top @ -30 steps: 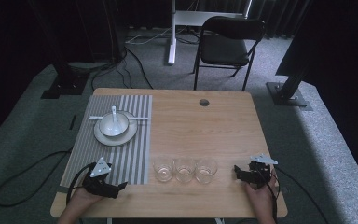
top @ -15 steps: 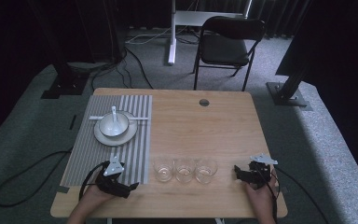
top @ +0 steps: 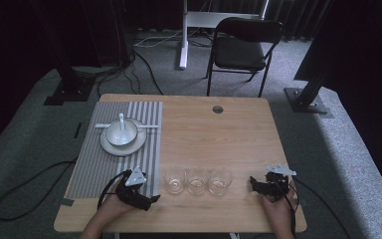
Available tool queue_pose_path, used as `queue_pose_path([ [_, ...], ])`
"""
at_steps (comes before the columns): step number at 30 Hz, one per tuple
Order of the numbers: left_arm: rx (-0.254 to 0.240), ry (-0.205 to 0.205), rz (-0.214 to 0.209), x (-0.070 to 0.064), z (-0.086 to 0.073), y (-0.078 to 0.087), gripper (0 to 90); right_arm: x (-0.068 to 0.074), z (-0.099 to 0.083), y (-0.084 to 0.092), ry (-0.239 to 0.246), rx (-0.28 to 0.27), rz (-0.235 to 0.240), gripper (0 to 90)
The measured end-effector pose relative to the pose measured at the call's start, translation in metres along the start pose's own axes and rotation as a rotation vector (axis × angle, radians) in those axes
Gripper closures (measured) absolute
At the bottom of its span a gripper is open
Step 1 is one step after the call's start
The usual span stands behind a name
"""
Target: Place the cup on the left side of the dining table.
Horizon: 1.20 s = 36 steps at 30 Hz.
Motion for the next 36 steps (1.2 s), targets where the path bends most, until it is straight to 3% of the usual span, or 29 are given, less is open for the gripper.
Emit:
queue_pose_path([
  [7, 0.018, -0.021, -0.023, -0.008, 0.005, -0.014, 2.1, 0.000, 0.000, 0.000, 0.000, 0.000, 0.000, 12.5],
  [23, -0.028, -0.028, -0.050, -0.014, 0.025, -0.030, 4.0, 0.000, 0.000, 0.000, 0.000, 0.000, 0.000, 12.5],
  [36, -0.054, -0.021, -0.029, -0.018, 0.038, -0.047, 4.0, 0.000, 0.000, 0.000, 0.000, 0.000, 0.000, 12.5],
])
Point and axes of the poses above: each handheld gripper's, and its own axes: y roughly backward along the jaws, z roughly out of its top, x roughly to its left, the point moved 8 cm from there along -y, roughly forward along the jaws, and after that the axes turned 5 degrees about -z, right-handed, at the moved point
